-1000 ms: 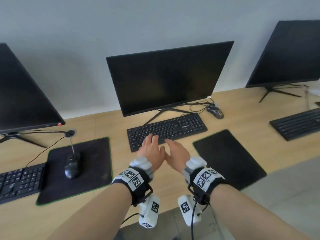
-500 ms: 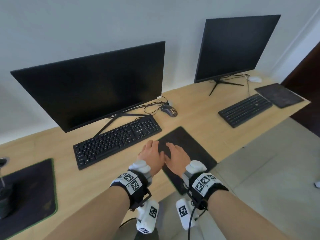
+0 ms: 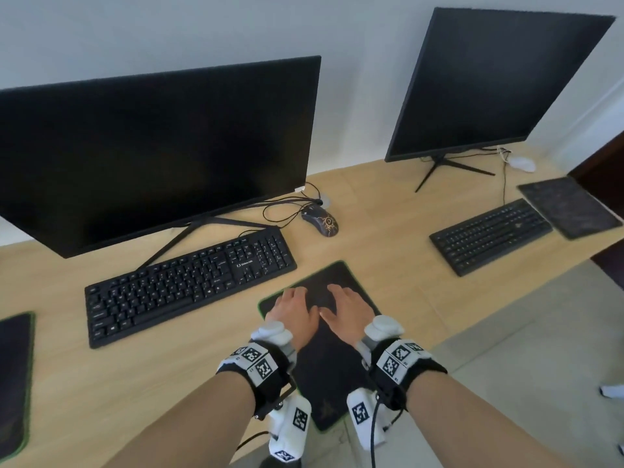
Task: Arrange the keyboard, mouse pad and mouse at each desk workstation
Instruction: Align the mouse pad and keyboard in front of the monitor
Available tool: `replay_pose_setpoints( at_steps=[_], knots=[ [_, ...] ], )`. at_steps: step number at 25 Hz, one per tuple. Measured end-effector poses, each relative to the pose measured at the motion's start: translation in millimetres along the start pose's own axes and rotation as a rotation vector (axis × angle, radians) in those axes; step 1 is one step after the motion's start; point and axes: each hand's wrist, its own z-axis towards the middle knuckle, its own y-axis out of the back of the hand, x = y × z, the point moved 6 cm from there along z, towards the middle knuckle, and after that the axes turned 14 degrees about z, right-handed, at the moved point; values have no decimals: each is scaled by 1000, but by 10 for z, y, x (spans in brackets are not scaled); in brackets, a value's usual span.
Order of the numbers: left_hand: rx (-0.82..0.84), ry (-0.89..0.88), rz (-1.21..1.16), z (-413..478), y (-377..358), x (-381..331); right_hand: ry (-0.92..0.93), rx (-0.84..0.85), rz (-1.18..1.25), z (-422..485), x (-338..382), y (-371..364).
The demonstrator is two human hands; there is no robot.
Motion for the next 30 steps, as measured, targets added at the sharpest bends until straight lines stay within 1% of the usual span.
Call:
replay_pose_setpoints(
  at_steps=[1, 3, 6, 8, 10, 12, 14, 15, 16, 17, 19, 20, 21, 22, 23, 24, 26, 27, 30],
  knots=[
    [13, -11, 7, 0, -30, -46, -13, -24, 14, 8, -59, 85],
    [94, -76, 60, -54, -172, -249, -50, -81, 22, 4, -256, 301],
    [265, -191, 231, -195, -441, -468, -92, -146, 11, 86, -456, 603],
    [343, -254, 344, -218, -538, -501, -132, -153, 29, 212, -513, 770],
    [344, -309, 451, -214, -582, -566, -176, -103, 36, 288, -599, 841],
    [324, -372, 517, -213, -598, -697, -223, -4, -4, 236, -708, 729],
    [333, -434, 529, -203, -624, -871, -262, 68, -90, 67, -821, 525],
    [319, -448, 515, -175, -614, -954, -273, 64, -105, -6, -867, 470],
    [278, -448, 484, -114, -555, -1012, -281, 55, -102, -54, -905, 444],
    [192, -432, 429, -8, -441, -1035, -283, 64, -111, -86, -928, 444],
    [-42, -322, 323, 269, -98, -922, -259, 93, -189, -99, -952, 492],
    [-118, -251, 339, 425, 79, -801, -249, 95, -218, -91, -947, 525],
    [-147, -188, 395, 582, 232, -663, -246, 94, -231, -88, -928, 558],
    [-124, -138, 466, 736, 351, -518, -243, 91, -235, -71, -901, 584],
    [-63, -96, 521, 858, 439, -372, -242, 92, -243, -52, -863, 613],
    [1, -62, 548, 932, 481, -247, -240, 89, -251, -37, -829, 647],
    [68, -11, 562, 968, 573, -4, -224, 77, -252, 66, -691, 726],
    [70, -10, 567, 939, 589, 43, -238, 69, -249, 117, -665, 773],
    [6, -19, 615, 711, 614, 192, -279, 7, -228, 345, -442, 921]
  ],
)
